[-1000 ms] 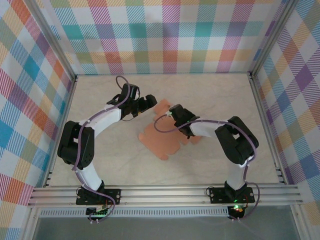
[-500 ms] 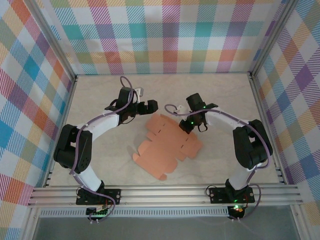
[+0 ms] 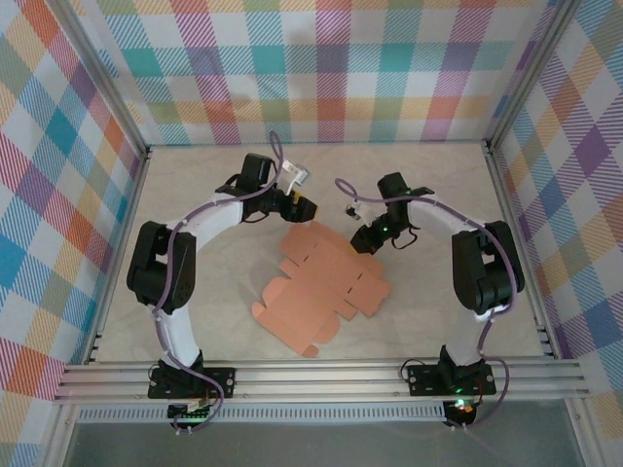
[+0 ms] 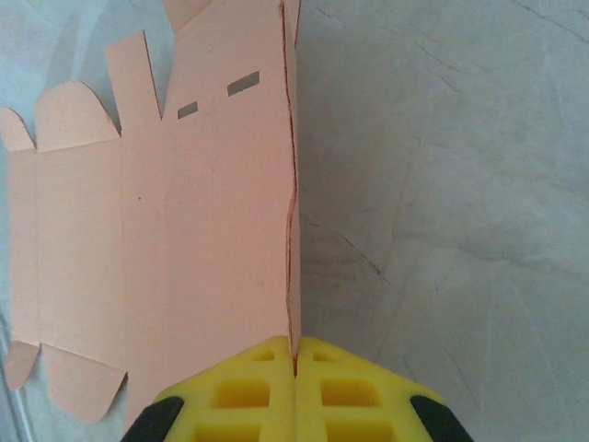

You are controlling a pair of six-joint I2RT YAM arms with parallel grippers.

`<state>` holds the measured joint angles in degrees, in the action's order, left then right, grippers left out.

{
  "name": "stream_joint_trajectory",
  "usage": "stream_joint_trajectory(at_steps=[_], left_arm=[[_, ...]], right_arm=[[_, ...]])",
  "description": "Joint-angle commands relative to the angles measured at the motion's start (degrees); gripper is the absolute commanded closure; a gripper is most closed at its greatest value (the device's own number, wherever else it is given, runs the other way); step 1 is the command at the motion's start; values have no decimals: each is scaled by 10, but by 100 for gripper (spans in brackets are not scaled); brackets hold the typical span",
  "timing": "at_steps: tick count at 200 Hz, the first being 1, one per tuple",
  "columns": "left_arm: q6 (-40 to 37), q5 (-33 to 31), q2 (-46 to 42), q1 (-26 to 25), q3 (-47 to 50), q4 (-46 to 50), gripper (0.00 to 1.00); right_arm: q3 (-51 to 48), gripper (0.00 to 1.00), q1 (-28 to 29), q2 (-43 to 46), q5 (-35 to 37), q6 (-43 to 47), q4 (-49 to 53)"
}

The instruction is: Fold the paper box

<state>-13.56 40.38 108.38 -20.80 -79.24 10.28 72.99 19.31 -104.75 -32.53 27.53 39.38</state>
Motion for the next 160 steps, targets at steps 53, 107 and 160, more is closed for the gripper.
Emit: stream_joint_trajectory(at_steps=[53,107,160], left_arm=[[-77,83,65,4,-91,111,53],[-66,105,83,4,-99,109,81],[-45,66,57,-5,-67,67,95]], right_arm=[[56,100,-33,-37,-97,2,33],[61,100,-42,-45,-101,-1,37],[62,100,-43,-45,-84,-31,18]])
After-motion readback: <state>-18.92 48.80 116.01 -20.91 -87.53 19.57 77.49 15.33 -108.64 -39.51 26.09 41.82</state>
